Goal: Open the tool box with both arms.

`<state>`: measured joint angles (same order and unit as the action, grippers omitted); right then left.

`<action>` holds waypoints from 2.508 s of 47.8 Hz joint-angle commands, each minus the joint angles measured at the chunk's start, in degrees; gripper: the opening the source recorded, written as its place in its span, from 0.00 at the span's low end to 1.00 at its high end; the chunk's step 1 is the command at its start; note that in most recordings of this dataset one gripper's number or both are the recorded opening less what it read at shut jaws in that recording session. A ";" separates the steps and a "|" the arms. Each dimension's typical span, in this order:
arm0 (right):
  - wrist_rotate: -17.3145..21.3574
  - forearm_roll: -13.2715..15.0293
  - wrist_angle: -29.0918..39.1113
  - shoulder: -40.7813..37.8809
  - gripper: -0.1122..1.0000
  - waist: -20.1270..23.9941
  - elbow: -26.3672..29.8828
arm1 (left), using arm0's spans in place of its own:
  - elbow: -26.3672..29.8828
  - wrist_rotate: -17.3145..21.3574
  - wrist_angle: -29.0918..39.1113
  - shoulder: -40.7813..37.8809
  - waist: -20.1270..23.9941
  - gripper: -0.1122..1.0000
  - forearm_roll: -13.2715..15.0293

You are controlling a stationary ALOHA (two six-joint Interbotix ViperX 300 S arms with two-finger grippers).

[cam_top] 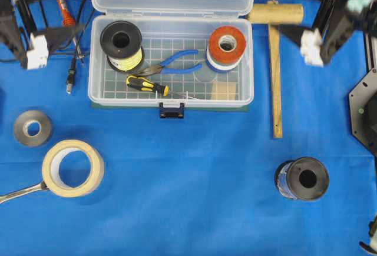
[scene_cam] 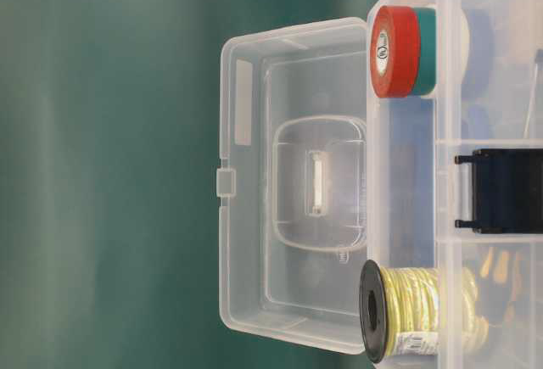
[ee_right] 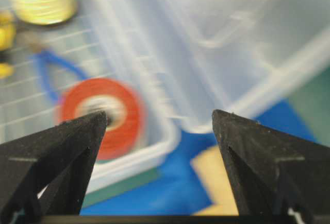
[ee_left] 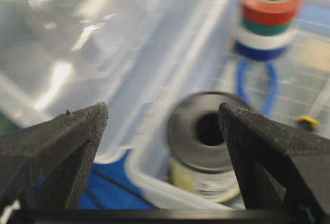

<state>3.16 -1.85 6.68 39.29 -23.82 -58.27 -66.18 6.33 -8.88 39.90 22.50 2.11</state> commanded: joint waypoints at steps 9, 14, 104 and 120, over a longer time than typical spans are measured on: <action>0.09 -0.18 2.72 -0.53 0.85 11.25 0.26 | -0.35 0.35 1.93 1.85 -10.99 0.87 0.00; 0.09 -0.18 2.99 -0.97 0.85 13.80 0.00 | -0.53 0.35 2.90 1.49 -13.36 0.87 0.00; 0.09 -5.80 -12.92 13.62 0.85 16.26 -21.71 | -17.93 -1.32 -0.97 19.60 -18.46 0.87 0.35; 0.09 -5.71 -12.92 13.62 0.85 16.26 -21.71 | -17.93 -1.32 -0.88 19.60 -18.46 0.87 0.35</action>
<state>3.16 -7.47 -5.63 53.09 -7.73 -80.68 -84.73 5.10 -9.32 59.77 4.22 2.29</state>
